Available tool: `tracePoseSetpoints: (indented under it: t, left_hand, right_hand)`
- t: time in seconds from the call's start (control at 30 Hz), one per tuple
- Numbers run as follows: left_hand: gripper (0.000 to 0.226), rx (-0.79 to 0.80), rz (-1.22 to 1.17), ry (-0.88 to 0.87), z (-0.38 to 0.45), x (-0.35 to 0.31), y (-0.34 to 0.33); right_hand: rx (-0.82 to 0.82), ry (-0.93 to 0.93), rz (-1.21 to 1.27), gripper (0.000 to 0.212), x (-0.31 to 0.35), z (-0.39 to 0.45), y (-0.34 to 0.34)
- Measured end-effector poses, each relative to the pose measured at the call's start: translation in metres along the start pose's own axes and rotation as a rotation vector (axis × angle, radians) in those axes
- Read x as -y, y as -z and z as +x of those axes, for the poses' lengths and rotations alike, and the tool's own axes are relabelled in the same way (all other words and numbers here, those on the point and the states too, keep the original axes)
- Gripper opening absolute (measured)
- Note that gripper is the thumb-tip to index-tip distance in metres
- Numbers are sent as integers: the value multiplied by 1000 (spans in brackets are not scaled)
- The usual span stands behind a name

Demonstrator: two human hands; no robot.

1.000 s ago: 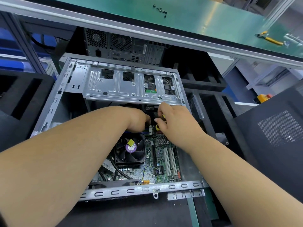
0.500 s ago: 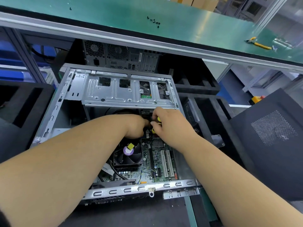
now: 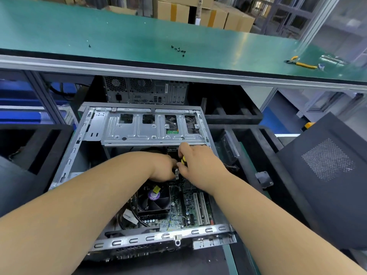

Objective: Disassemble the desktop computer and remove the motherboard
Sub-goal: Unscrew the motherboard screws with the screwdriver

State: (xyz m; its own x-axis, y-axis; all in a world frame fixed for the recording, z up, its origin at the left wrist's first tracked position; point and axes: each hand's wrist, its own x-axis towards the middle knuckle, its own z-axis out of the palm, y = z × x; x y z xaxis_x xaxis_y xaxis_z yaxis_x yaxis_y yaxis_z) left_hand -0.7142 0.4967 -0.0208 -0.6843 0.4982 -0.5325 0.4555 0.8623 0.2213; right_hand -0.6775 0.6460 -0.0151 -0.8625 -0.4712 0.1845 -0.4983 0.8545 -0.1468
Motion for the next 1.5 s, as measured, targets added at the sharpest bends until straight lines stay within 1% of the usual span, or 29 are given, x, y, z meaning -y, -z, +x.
tracePoseSetpoints:
  t: [0.1, 0.17, 0.27, 0.37, 0.47, 0.57, 0.7, 0.8, 0.83, 0.87, 0.97, 1.03, 1.13, 1.23, 1.27, 1.5]
  left_hand:
    - [35, 14, 7, 14, -2, -5, 4]
    - [37, 18, 23, 23, -2, -8, 4]
    - [34, 34, 15, 37, 0, -15, 2]
    - [25, -52, -73, 20, 2, -15, -3]
    - [15, -194, -187, 0, 2, -9, -11]
    - [7, -283, -249, -23, 4, -3, -20]
    - [6, -305, -273, -29, 9, 2, -25]
    - [5, -300, -251, -29, 12, 4, -28]
    - [6, -303, -271, -19, 13, 5, -29]
    - [13, -304, -281, 0, 13, 7, -29]
    - [47, -287, -238, 74, 12, 12, -30]
    - [57, -274, -221, 89, 12, 12, -30]
    - [56, -231, -182, 84, 13, 11, -31]
    - [54, -201, -188, 78, 13, 8, -33]
    - [56, -199, -188, 81, 13, 8, -33]
    - [67, -173, -157, 73, 17, 6, -34]
  right_hand:
    - [6, 17, 27, 25, 0, -1, 2]
    - [12, 34, -13, 23, 0, 0, 1]
    - [-26, 36, -66, 21, 0, -1, 0]
    - [-32, 29, -91, 21, -1, -1, -3]
    - [-16, 1, -21, 26, -1, -1, -2]
    - [-14, -8, 43, 26, -2, -1, 1]
    - [-9, 14, -3, 21, -3, -1, -1]
    - [-23, -15, -46, 29, -3, 0, -3]
    - [-16, -22, -40, 29, -3, 0, -3]
    - [-9, -28, -21, 27, -3, 0, -3]
    - [7, -69, 55, 18, -3, 0, -2]
    - [19, -85, 81, 20, -4, 0, 0]
    - [26, -76, 20, 21, -3, 0, 0]
    - [27, -86, -71, 30, -2, 1, -2]
    - [26, -84, -75, 30, -2, 1, -3]
    - [15, -119, 73, 20, -2, -1, -1]
